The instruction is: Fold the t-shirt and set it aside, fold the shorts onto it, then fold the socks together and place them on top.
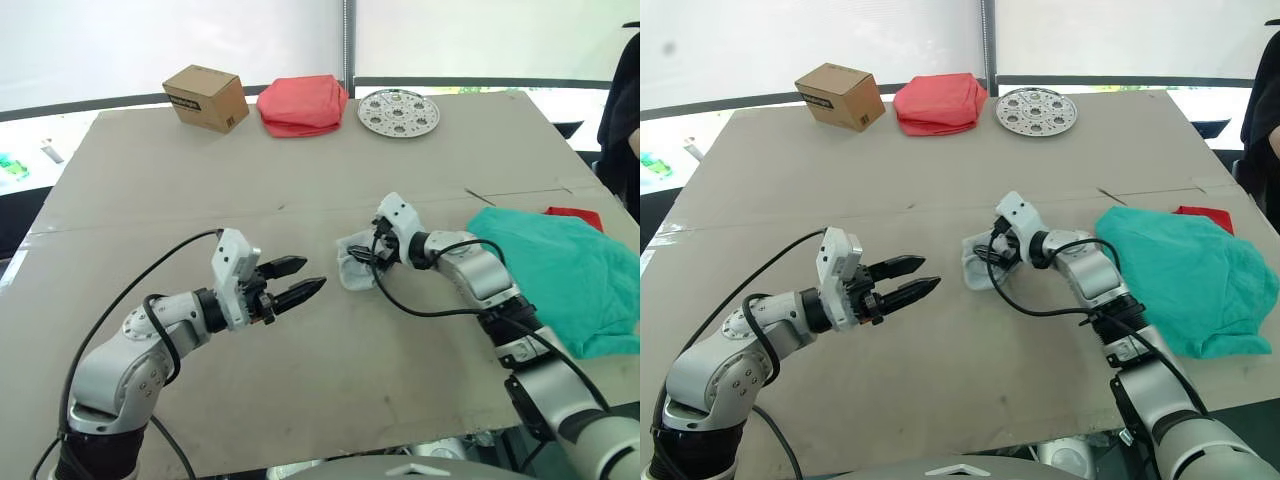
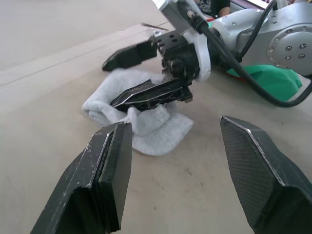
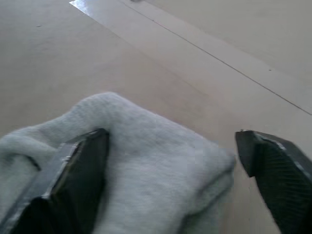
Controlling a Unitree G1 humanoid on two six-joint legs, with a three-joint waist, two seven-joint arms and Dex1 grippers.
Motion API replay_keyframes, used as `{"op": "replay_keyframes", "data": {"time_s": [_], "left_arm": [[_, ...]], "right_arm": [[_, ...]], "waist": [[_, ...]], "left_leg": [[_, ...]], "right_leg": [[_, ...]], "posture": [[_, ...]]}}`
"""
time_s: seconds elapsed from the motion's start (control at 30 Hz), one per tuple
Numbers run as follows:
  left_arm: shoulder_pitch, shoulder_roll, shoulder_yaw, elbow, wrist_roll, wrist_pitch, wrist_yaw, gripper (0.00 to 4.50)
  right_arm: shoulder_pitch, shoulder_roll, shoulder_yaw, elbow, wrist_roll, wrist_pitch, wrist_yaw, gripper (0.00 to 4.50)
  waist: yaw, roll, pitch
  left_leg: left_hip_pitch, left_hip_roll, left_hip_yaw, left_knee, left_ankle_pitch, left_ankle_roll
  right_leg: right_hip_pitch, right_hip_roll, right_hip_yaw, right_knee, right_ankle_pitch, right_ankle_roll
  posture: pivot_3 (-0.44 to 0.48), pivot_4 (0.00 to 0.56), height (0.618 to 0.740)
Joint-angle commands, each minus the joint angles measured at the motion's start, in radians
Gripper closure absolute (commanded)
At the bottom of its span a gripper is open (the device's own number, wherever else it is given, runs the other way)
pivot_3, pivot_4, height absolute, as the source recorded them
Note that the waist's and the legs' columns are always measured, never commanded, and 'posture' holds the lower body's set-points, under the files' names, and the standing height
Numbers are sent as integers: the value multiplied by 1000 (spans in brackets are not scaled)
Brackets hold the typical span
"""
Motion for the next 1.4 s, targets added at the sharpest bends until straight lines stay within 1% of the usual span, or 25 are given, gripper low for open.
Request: {"op": "replay_keyframes", "data": {"time_s": [0.03,0.1,0.2,0.3,0.37,0.43,0.5,0.6,0.67,0.73,0.8,0.83,0.87,0.9,0.97,1.03,1.1,1.17,1.23,1.27,1.33,1.4], "left_arm": [[15,20,40,-49,-20,-26,-17,1379],[40,37,50,-60,-34,-29,-43,1379],[94,64,78,-75,-35,-54,-87,1379],[186,96,158,-112,-79,-57,-138,1379],[232,104,174,-152,-90,-55,-138,1379],[285,117,218,-145,-84,-77,-172,1379],[310,122,232,-148,-72,-95,-179,1379],[314,125,236,-155,-68,-107,-174,1379],[305,123,225,-166,-70,-110,-164,1379],[293,117,198,-179,-74,-111,-156,1379],[276,111,160,-185,-68,-115,-156,1379],[265,107,142,-184,-66,-116,-155,1379],[251,106,120,-179,-63,-120,-161,1379],[237,106,102,-173,-60,-124,-167,1379],[206,97,66,-172,-66,-123,-167,1379],[165,87,27,-169,-83,-116,-168,1379],[94,71,-42,-165,-99,-108,-188,1379],[26,51,-105,-145,-92,-116,-214,1379],[-41,25,-155,-114,-85,-125,-230,1379],[-68,14,-172,-100,-83,-128,-235,1379],[-128,-13,-208,-75,-84,-131,-248,1379],[-164,-27,-232,-64,-83,-133,-262,1379]], "right_arm": [[4,-67,-121,-168,130,155,75,55],[17,-102,-142,-233,179,236,109,55],[25,-111,-126,-236,188,290,112,55],[-6,-66,-113,-136,163,296,79,55],[-17,-57,-128,-73,161,293,80,55],[-20,-58,-49,-9,122,253,141,55],[-17,-72,16,38,83,209,195,55],[-3,-92,104,108,-22,81,215,835],[11,-98,95,102,-31,39,221,1608],[36,-116,69,64,-27,15,219,2617],[74,-143,29,-4,-11,-8,217,3514],[96,-155,0,-48,8,-4,215,4075],[119,-167,-41,-105,38,6,214,4450],[138,-176,-80,-156,68,24,212,4450],[180,-210,-211,-305,166,134,188,4450],[214,-247,-315,-417,241,235,162,4450],[269,-336,-553,-576,376,433,126,4450],[320,-427,-795,-683,475,615,97,4450],[384,-508,-1005,-718,498,768,73,4450],[406,-531,-1068,-726,507,819,60,4450],[454,-566,-1155,-713,489,917,27,4450],[475,-576,-1179,-688,488,967,10,4450]], "waist": [[5,0,0],[4,1,1],[-5,1,0],[-11,1,1],[-10,2,1],[-4,3,2],[-3,1,1],[-5,1,-2],[-5,0,-2],[-4,0,-3],[0,1,-3],[4,1,-2],[10,1,-2],[18,1,-2],[25,3,-1],[28,5,0],[33,6,1],[50,8,1],[54,6,0],[52,4,-1],[49,2,-2],[37,2,-2]], "left_leg": [[-1,0,-1,0,0,0],[-2,0,-1,0,0,0],[-1,0,-1,0,0,1],[-1,2,1,-1,-2,4],[-1,2,1,-1,-3,4],[-1,2,1,-1,-3,4],[0,1,1,-1,-3,4],[1,1,1,0,-3,5],[4,1,2,-1,-3,5],[6,1,2,-1,-3,5],[6,1,2,-1,-3,5],[6,1,2,-1,-3,5],[6,1,2,-1,-3,5],[6,1,2,-1,-3,5],[4,1,1,-1,-3,5],[1,1,0,-1,-3,5],[-3,1,-1,0,-3,4],[-4,0,-2,0,-3,5],[-4,0,-2,0,-3,5],[-5,0,-2,0,-4,6],[-4,1,-1,0,-4,7],[-4,2,2,0,-5,7]], "right_leg": [[0,0,0,0,0,0],[-1,0,0,0,0,0],[-1,0,0,-1,0,0],[-1,1,0,-1,0,-1],[-2,2,1,-1,-1,-2],[-2,1,0,-1,-1,-2],[-1,1,-1,-1,-1,-2],[0,1,-2,-1,-3,1],[2,1,-1,-1,-4,1],[4,1,-1,-1,-4,1],[4,0,0,-1,-4,1],[4,-1,0,-1,-4,1],[4,-1,0,-1,-4,2],[4,-1,0,-1,-4,2],[4,-1,0,-1,-4,1],[1,-1,0,-2,-2,-2],[-1,-1,-1,-2,-1,-2],[-1,-1,-2,-3,-1,-2],[-1,-1,-3,-4,-1,-3],[0,0,-4,-5,-1,-3],[0,1,-3,-5,-2,-3],[0,1,-2,-5,-2,-2]], "posture": [[0,150,740],[0,150,740],[0,150,740],[0,150,740],[0,150,740],[0,150,740],[0,150,740],[0,150,740],[0,150,740],[0,150,740],[0,150,740],[0,150,740],[0,150,740],[0,150,740],[0,150,740],[0,150,740],[0,150,740],[0,150,740],[0,150,740],[0,150,740],[0,150,740],[0,150,740]]}}
